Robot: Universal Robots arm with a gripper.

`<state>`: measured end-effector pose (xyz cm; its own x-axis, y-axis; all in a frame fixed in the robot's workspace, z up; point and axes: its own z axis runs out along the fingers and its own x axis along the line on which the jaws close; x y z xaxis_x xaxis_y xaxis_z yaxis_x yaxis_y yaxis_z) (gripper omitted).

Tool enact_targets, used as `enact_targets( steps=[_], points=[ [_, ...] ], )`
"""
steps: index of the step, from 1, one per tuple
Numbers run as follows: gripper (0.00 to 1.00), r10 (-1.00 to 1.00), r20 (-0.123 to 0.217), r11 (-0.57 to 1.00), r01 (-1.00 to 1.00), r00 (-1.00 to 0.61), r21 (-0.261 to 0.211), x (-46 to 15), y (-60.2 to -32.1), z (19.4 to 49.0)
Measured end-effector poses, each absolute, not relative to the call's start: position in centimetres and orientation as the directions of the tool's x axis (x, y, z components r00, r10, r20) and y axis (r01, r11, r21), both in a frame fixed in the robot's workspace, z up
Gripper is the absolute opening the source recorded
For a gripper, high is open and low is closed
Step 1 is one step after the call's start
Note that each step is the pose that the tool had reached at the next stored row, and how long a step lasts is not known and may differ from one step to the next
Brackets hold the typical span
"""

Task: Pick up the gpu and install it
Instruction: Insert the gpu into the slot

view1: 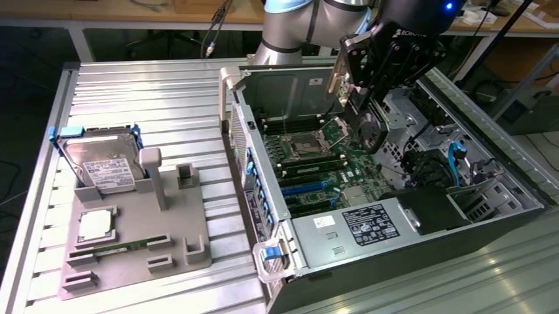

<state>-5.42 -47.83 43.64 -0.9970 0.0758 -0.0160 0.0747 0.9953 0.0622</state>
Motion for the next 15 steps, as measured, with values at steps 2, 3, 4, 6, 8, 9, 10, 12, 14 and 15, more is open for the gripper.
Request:
enact_targets(
  steps=[2,3,4,6,8,9,10,12,14,15],
  points=[
    [0.27,0.076,-0.016,0.995,0.075,-0.997,0.062,-5.42,-47.83,43.64],
    [0.27,0.076,-0.016,0.995,0.075,-0.997,0.062,-5.42,-47.83,43.64],
    [0.27,0.076,-0.016,0.995,0.075,-0.997,0.062,-5.41,-47.83,43.64],
    [0.27,0.073,-0.016,0.995,0.072,-0.997,0.062,-5.42,-47.83,43.64],
    [0.27,0.067,-0.016,0.996,0.066,-0.998,0.062,-5.42,-47.83,43.64],
    [0.27,0.062,-0.016,0.996,0.061,-0.998,0.062,-5.42,-47.83,43.64],
    [0.27,0.058,-0.016,0.996,0.057,-0.998,0.062,-5.41,-47.83,43.63],
    [0.27,0.046,-0.016,0.997,0.045,-0.999,0.062,-5.41,-47.83,43.64],
    [0.27,0.030,-0.016,0.998,0.029,-0.999,0.062,-5.42,-47.83,43.64],
    [0.27,0.024,-0.016,0.998,0.023,-1.000,0.062,-5.41,-47.83,43.64]
  ],
)
